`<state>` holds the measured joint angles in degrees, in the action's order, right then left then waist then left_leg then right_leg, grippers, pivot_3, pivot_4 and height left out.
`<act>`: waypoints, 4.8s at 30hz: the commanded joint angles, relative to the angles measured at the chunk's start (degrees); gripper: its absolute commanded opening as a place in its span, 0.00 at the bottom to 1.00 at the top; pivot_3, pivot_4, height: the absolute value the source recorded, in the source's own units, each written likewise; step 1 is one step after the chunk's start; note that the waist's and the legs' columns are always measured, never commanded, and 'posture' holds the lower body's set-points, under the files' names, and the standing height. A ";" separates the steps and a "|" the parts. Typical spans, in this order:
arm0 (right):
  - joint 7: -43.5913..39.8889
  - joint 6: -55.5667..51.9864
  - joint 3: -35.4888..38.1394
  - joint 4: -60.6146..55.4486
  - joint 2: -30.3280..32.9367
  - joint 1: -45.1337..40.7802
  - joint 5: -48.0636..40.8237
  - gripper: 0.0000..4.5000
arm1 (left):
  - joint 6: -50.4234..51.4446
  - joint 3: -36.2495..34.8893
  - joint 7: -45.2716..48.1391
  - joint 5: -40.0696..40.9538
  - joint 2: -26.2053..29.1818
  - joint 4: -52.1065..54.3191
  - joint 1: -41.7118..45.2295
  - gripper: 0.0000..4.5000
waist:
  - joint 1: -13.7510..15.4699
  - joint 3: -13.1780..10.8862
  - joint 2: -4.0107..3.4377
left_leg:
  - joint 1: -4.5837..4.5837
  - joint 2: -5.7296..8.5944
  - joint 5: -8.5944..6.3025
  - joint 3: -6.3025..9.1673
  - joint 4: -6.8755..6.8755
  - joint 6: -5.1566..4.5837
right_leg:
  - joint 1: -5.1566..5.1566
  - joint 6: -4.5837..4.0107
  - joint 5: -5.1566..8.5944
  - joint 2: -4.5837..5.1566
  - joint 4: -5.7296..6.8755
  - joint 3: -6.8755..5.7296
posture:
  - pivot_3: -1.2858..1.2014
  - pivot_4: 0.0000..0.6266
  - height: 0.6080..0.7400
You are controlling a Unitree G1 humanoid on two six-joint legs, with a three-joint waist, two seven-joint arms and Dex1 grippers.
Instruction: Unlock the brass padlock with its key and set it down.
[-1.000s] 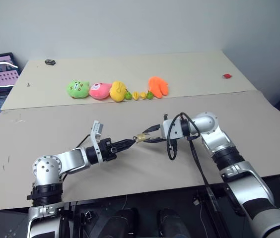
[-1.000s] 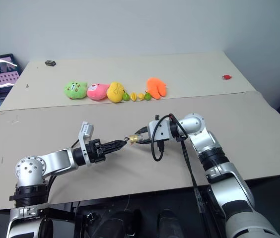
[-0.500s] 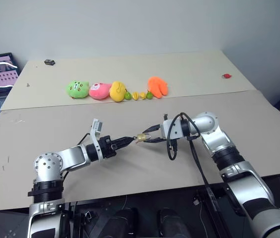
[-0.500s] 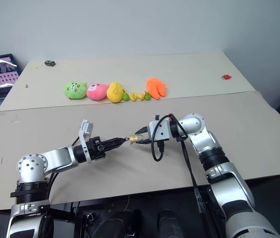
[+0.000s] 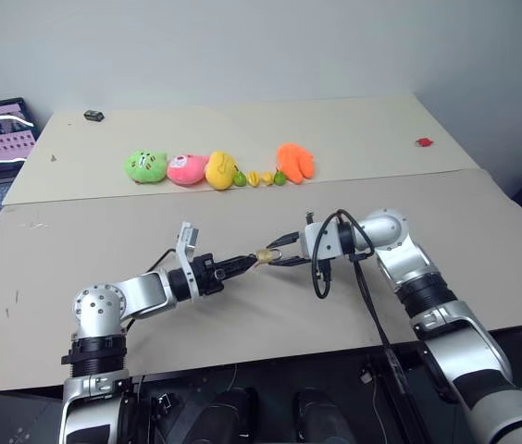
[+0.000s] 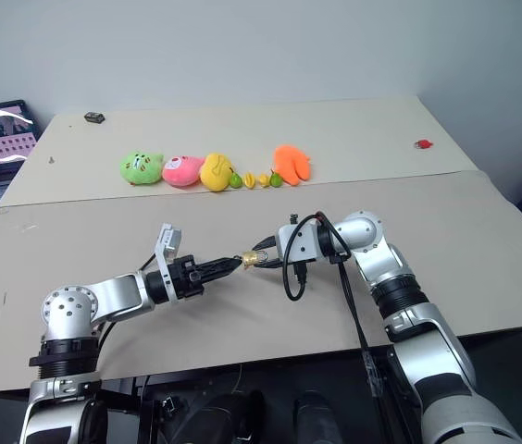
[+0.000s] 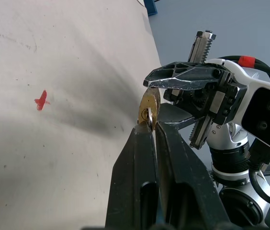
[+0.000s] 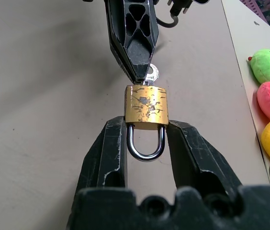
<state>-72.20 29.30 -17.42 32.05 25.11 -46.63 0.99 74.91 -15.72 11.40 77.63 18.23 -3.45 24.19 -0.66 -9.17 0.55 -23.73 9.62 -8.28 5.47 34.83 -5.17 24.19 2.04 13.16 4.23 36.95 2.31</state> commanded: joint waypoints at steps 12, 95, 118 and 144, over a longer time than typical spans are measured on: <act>0.45 1.12 0.69 -1.17 0.20 -1.84 -0.72 0.21 | -1.93 -0.70 1.06 -2.36 -0.67 -1.55 2.81 0.02 | 0.00 0.00 0.00 | -0.01 0.00 0.00 0.00 0.00 0.00 | 0.00 0.00 0.00 0.00 -0.01 -0.01 | 0.52 0.24 1.00; 0.32 2.20 0.19 -0.78 0.44 -1.56 -0.20 0.21 | -5.18 1.16 6.22 -12.55 -1.46 3.21 1.58 0.48 | -0.01 0.00 0.00 | -0.01 0.00 0.00 0.00 0.00 0.00 | 0.00 0.00 0.00 0.00 -0.01 -0.02 | 0.52 0.24 1.00; -0.03 2.30 0.09 -0.92 0.75 -1.18 -0.08 0.21 | -2.30 -1.05 6.25 -9.99 -1.97 3.25 0.55 0.48 | -0.04 0.00 0.01 | -0.01 0.00 0.00 0.00 0.00 0.00 | 0.00 0.00 0.00 -0.01 -0.01 -0.03 | 0.52 0.24 1.00; -0.10 2.88 -0.10 -0.43 0.88 -1.32 0.19 0.21 | -1.74 -0.85 5.80 -9.77 -2.57 4.54 -0.91 0.01 | -0.05 0.00 0.01 | -0.01 0.00 0.00 0.00 0.00 0.00 | 0.00 0.00 0.00 -0.01 0.00 -0.02 | 0.52 0.24 1.00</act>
<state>-72.42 30.62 -17.95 33.17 25.73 -46.97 2.06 73.72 -16.14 17.00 67.51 15.53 -0.51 23.67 -0.71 -9.17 0.55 -23.73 9.62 -8.28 5.47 34.83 -5.17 24.20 2.04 13.16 4.22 36.95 2.29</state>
